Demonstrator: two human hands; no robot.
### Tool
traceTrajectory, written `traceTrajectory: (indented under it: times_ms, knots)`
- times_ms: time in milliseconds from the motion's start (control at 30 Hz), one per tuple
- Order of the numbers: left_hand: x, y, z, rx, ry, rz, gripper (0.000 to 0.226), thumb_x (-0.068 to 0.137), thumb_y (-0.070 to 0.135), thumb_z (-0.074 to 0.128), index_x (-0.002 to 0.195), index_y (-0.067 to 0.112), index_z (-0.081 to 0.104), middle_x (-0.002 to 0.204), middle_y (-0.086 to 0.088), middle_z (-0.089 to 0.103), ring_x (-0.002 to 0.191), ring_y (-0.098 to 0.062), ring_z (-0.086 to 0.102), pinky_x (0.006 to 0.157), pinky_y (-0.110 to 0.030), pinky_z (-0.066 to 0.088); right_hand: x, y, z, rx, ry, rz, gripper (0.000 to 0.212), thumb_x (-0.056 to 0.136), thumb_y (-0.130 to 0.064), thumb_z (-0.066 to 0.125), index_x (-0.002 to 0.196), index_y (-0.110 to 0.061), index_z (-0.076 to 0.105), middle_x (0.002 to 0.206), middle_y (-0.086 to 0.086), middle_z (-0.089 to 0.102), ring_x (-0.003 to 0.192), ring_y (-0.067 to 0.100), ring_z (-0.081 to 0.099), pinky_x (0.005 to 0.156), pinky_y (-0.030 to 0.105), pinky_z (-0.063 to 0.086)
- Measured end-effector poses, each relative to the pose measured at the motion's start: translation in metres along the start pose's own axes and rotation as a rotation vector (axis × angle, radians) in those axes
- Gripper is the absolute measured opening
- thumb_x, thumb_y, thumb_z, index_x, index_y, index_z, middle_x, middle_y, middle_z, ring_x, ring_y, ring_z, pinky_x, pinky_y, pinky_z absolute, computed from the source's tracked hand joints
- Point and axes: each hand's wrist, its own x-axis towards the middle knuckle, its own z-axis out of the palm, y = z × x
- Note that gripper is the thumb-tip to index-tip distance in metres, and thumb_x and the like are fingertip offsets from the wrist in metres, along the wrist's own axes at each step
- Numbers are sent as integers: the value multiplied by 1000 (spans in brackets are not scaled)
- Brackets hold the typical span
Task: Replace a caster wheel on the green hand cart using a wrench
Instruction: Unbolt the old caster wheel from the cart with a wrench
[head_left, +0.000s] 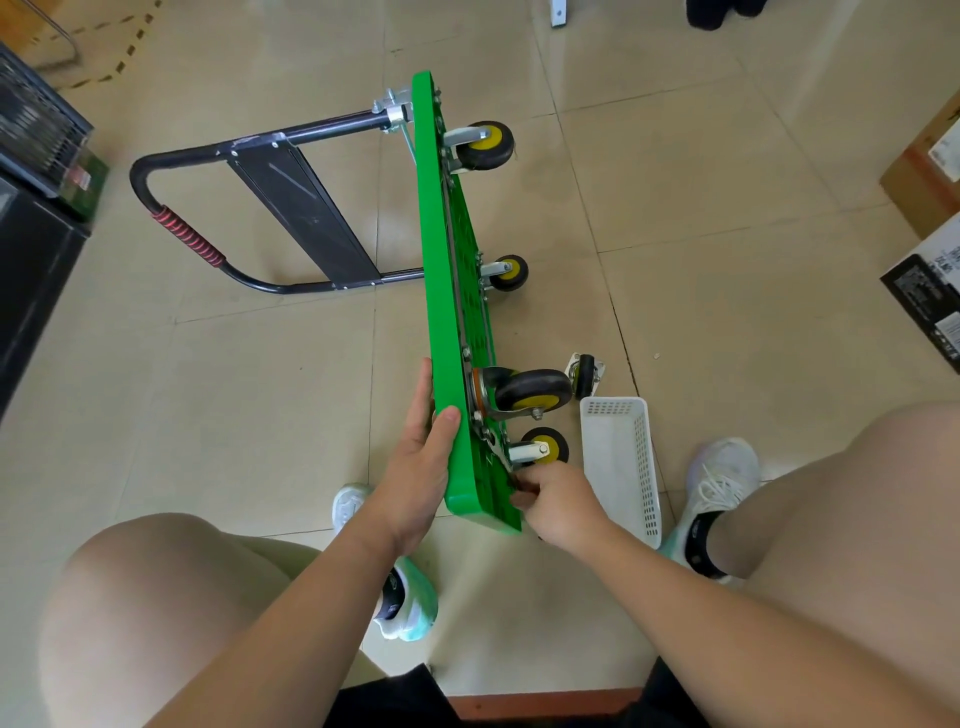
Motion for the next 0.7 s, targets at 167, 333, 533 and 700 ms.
traceTrajectory:
  times_ms: [167, 333, 533, 700]
  knots:
    - [0, 0, -1, 2, -5, 1, 59, 112, 28, 42, 135, 79, 23, 149, 24, 55, 135, -19, 60, 115, -53, 46, -16, 1, -7, -59, -2, 2, 16, 93, -24, 67, 101, -22, 80, 93, -3, 74, 90, 19, 65, 81, 28, 53]
    - [0, 0, -2, 21, 1, -7, 58, 112, 29, 42, 127, 84, 29, 135, 36, 61, 135, -17, 60, 116, -53, 46, -38, -12, -16, 169, -105, 47, 19, 84, -35, 73, 67, -27, 76, 59, -4, 69, 63, 15, 70, 73, 38, 61]
    - [0, 0, -2, 30, 0, -4, 57, 111, 31, 43, 131, 81, 25, 137, 38, 58, 136, -14, 58, 116, -53, 45, -46, -22, -22, 337, -144, 67, 28, 81, -34, 74, 83, -6, 77, 62, 4, 64, 57, 14, 62, 70, 35, 57]
    - [0, -1, -2, 47, -1, 1, 59, 112, 28, 41, 127, 84, 29, 136, 38, 59, 135, -11, 59, 116, -50, 46, -49, -27, -25, 433, -164, 69, 25, 84, -32, 76, 74, -9, 76, 65, 5, 63, 60, 16, 63, 75, 35, 58]
